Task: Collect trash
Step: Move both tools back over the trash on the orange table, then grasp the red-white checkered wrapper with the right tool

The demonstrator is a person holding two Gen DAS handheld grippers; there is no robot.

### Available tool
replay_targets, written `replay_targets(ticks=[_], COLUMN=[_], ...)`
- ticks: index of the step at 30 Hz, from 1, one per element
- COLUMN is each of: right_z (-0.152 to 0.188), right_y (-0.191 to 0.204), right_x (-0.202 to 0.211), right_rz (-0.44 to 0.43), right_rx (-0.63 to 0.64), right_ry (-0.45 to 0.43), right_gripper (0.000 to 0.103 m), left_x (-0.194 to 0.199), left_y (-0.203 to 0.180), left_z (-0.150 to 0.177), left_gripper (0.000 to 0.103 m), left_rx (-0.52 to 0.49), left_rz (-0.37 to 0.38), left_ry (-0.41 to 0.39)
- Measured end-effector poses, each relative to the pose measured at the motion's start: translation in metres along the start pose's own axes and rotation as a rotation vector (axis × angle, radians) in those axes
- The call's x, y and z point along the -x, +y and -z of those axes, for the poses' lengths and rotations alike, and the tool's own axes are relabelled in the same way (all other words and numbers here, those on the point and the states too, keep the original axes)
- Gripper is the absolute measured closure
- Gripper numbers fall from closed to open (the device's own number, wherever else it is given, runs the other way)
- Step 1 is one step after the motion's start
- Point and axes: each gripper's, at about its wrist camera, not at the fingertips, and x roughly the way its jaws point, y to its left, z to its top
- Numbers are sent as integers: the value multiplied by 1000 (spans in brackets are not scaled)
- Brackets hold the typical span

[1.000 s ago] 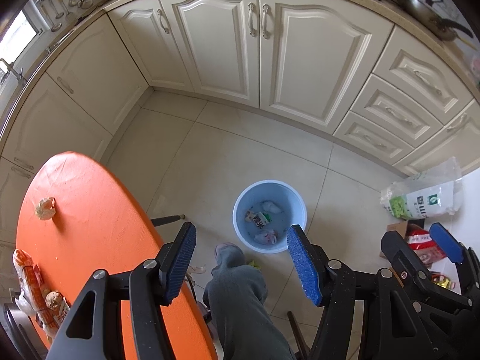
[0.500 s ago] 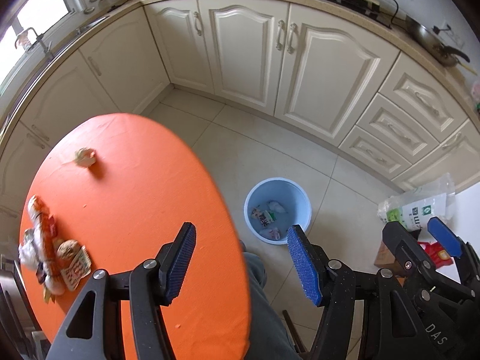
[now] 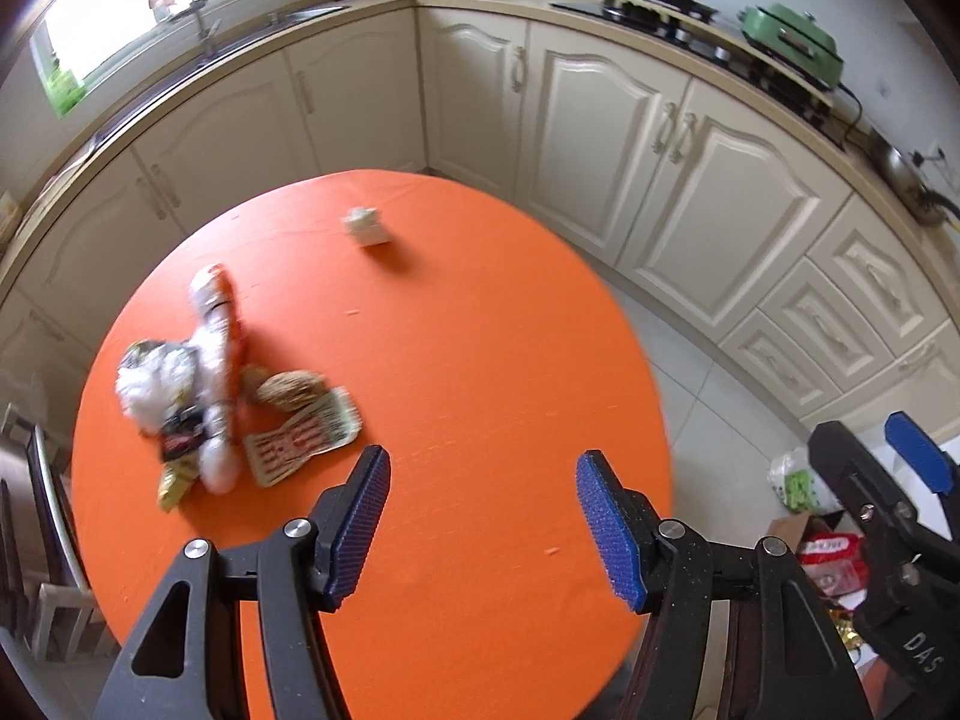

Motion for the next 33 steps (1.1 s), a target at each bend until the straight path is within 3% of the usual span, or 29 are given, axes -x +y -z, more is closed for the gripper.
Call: replay_targets(ticks=[13, 24, 33], right_z=[20, 47, 48], right_y=[127, 166, 201], right_x=[-15, -63, -98], right_rz=[-69, -108, -113], right_rx=[258, 353, 422], right_ry=[45, 178, 249], right_gripper=[4, 4, 4], left_x=[31, 30, 9], left_y=[117, 174, 204], left_z=[73, 126, 128], left_gripper=[37, 37, 37], left_rx=[251, 423, 485], left_rz=[-85, -63, -25], left_ry=[-6, 57, 91])
